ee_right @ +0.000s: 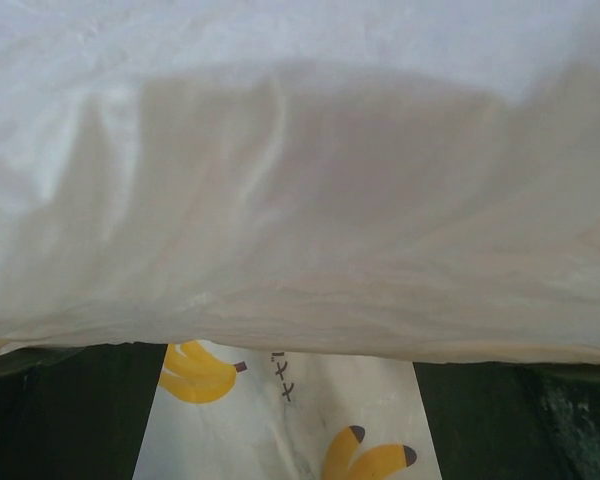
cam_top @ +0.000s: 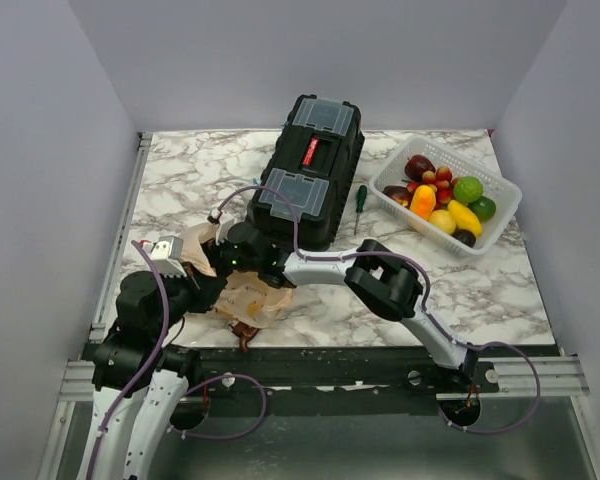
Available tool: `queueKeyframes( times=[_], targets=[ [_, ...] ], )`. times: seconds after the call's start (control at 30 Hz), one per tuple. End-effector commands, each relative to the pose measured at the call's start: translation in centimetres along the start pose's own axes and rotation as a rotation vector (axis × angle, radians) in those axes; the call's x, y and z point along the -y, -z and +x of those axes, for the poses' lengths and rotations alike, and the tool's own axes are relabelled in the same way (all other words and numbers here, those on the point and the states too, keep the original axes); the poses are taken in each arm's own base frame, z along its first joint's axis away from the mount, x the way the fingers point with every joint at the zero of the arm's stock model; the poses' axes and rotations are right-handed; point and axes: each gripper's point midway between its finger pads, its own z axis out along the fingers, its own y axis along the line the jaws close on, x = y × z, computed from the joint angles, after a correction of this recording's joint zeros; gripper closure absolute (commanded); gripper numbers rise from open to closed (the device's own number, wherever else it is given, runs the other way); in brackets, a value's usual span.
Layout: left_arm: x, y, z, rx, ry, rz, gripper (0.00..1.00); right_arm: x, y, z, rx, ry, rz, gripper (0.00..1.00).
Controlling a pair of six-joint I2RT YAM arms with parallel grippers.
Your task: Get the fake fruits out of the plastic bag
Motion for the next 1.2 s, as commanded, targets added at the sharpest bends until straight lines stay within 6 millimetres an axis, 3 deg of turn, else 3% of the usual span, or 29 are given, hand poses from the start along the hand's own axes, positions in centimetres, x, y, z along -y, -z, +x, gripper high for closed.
queueKeyframes(
  times=[0.0,0.33,0.63,0.87,0.97,1.03,1.17],
  targets=[
    [1.0,-0.4,0.1,-0.013,-0.011,0.065,1.0,-1.0,-1.1,0.3,0.012,0.014,-0.076,0.02],
    [7.9,-1.3,-3.1,-0.1,0.111,0.345,1.0,-1.2,-0.5,0.1,0.043,-0.025,-0.08,0.0],
    [13.0,-1.0,-1.8,-0.243,0.131,0.531,1.0,-0.9,-0.9,1.0,0.045,-0.059,-0.092,0.0],
    [11.3,-2.2,-1.3,-0.266,0.117,0.403,1.0,0.8,-1.7,2.6,-0.006,-0.075,-0.035,0.07],
    [10.2,-2.0,-1.0,-0.246,0.094,0.361,1.0,1.9,-2.0,3.3,-0.028,-0.071,0.01,0.2],
    [9.1,-1.7,-0.7,-0.233,0.066,0.308,1.0,2.7,-1.8,3.4,-0.032,-0.061,0.057,0.28],
    [5.7,-0.6,-0.2,-0.202,-0.019,0.151,1.0,3.6,-0.6,2.7,-0.023,-0.009,0.131,0.3]
  ],
)
